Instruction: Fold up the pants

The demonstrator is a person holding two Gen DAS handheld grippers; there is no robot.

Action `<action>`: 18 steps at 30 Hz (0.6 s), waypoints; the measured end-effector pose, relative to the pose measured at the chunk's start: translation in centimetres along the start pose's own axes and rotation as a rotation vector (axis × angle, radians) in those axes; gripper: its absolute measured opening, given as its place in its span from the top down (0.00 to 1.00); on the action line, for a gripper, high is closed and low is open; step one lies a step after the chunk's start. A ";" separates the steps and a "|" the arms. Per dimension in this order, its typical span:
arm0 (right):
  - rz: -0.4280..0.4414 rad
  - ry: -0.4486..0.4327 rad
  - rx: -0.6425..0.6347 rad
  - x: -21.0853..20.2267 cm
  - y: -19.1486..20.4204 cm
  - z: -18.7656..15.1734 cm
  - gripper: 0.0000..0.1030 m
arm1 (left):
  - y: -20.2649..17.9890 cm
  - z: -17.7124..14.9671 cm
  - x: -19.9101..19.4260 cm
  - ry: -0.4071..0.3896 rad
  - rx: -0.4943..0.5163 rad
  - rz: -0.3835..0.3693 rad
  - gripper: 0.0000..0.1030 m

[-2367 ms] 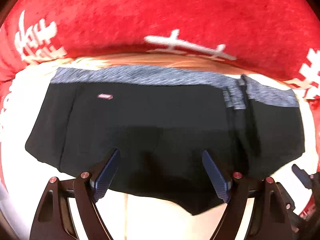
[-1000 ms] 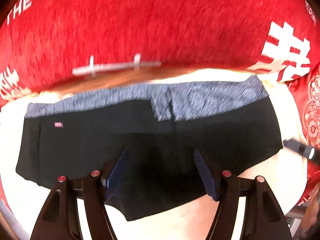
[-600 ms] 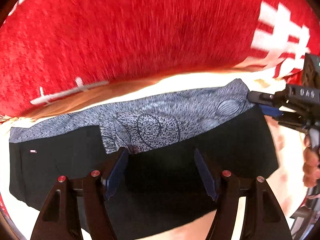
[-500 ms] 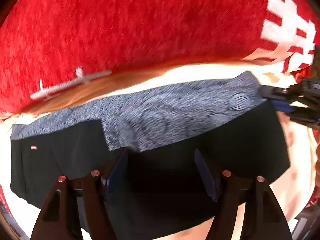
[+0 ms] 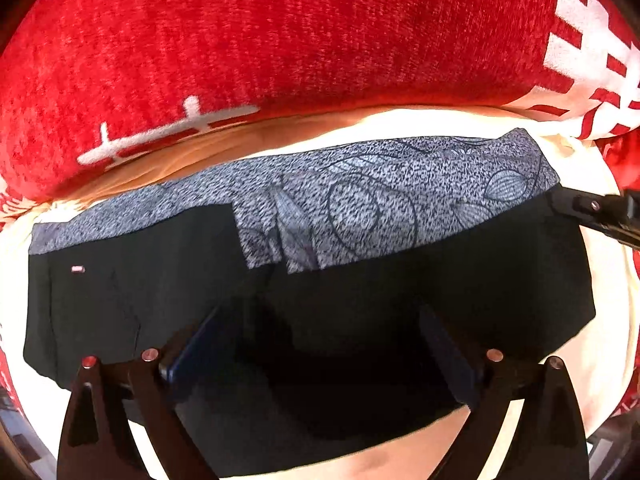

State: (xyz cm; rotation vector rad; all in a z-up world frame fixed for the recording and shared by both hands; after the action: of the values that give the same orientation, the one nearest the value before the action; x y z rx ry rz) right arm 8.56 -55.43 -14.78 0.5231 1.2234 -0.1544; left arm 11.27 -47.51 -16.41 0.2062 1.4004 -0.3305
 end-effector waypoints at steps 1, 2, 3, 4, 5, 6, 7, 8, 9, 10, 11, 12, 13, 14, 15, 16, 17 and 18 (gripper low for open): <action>-0.013 -0.001 -0.007 -0.5 -0.1 -0.4 0.61 | 0.8 -0.2 -0.5 0.000 0.002 0.002 0.05; -0.020 -0.004 -0.009 -0.8 -0.1 -0.7 0.61 | 1.2 -0.3 -0.7 0.000 0.004 0.005 0.05; -0.023 -0.008 -0.005 -1.4 0.1 -1.2 0.60 | 1.6 -0.6 -1.0 0.002 0.005 0.008 0.05; -0.024 -0.011 0.000 -1.8 0.0 -1.7 0.57 | 2.1 -0.8 -1.2 0.009 0.005 0.006 0.05; -0.027 -0.014 0.003 -2.3 0.1 -2.2 0.53 | 2.7 -1.1 -1.6 0.014 0.003 0.004 0.05; -0.031 -0.017 0.004 -2.8 0.4 -2.7 0.51 | 3.3 -1.4 -1.9 0.020 0.000 0.004 0.05; -0.035 -0.019 0.002 -3.1 0.5 -3.2 0.47 | 4.2 -1.7 -2.4 0.023 -0.003 0.003 0.05; -0.043 -0.020 -0.005 -3.5 0.8 -3.7 0.45 | 5.1 -2.3 -2.8 0.025 -0.006 0.002 0.05; -0.055 -0.017 -0.016 -3.8 1.1 -4.2 0.44 | 5.5 -2.5 -3.1 0.028 -0.010 0.001 0.05; -0.063 -0.014 -0.025 -3.7 1.7 -4.5 0.40 | 6.1 -2.7 -3.5 0.031 -0.012 0.000 0.04; -0.073 -0.008 -0.037 -3.8 2.2 -4.7 0.34 | 6.5 -3.3 -3.7 0.033 -0.013 0.001 0.01; -0.080 -0.004 -0.050 -3.9 2.7 -5.2 0.32 | 6.9 -3.5 -4.0 0.035 -0.014 0.000 0.01; -0.085 -0.001 -0.058 -3.5 3.3 -5.2 0.28 | 8.3 -4.2 -4.4 0.036 -0.014 -0.002 0.01; -0.090 0.005 -0.070 -3.2 4.4 -5.7 0.25 | 9.1 -4.6 -4.7 0.039 -0.014 -0.006 0.01; -0.095 0.012 -0.082 -3.2 4.9 -6.0 0.24 | 9.7 -5.1 -5.0 0.045 -0.017 -0.010 0.01; -0.102 0.020 -0.097 -3.2 5.4 -6.4 0.23 | 10.2 -5.8 -5.5 0.048 -0.018 -0.015 0.01; -0.109 0.025 -0.106 -3.3 5.8 -6.6 0.23 | 10.9 -6.3 -5.7 0.055 -0.023 -0.020 0.01; -0.112 0.030 -0.111 -3.3 6.2 -7.0 0.23 | 11.6 -6.7 -5.9 0.061 -0.027 -0.022 0.01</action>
State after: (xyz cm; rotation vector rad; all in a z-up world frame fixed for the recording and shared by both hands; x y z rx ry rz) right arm 3.84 -47.38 -11.56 0.3615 1.2835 -0.1730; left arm 8.25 -33.81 -12.32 0.1804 1.4677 -0.3261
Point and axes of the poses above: each gripper's, at about its wrist camera, not at the fingertips, and x roughly the way its jaws point, y to its left, z to its top, the point moved 5 cm from there along x, roughly the way its jaws point, and after that the axes turned 13 degrees about -x, right-handed, at the moved point
